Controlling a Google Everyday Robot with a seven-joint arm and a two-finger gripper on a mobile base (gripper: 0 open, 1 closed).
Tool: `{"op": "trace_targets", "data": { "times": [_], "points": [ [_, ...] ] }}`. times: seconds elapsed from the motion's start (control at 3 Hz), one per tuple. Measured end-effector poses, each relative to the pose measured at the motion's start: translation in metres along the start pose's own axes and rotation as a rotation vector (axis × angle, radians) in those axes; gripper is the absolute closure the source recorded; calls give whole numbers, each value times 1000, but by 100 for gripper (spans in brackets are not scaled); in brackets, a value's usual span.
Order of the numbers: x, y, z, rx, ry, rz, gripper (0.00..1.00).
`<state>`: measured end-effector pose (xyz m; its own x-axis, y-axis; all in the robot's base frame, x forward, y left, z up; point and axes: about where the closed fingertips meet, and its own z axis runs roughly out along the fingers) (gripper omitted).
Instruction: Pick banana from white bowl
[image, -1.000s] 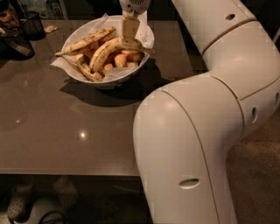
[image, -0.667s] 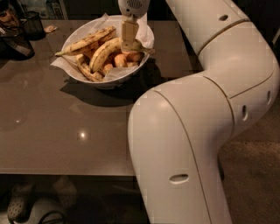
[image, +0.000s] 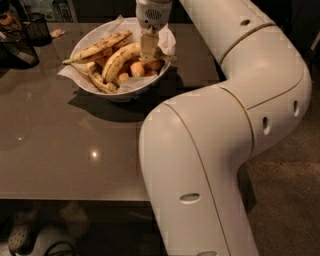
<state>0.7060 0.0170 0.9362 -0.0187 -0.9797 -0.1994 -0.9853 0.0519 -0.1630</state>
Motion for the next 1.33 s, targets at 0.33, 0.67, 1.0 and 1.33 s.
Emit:
{"op": "trace_targets", "data": {
  "times": [0.33, 0.67, 1.0, 1.33],
  "points": [
    [6, 4, 6, -20, 19, 5, 82],
    [6, 4, 6, -20, 19, 5, 100],
    [6, 4, -14, 42, -37, -4, 100],
    [16, 29, -48, 99, -129, -21, 100]
  ]
}}
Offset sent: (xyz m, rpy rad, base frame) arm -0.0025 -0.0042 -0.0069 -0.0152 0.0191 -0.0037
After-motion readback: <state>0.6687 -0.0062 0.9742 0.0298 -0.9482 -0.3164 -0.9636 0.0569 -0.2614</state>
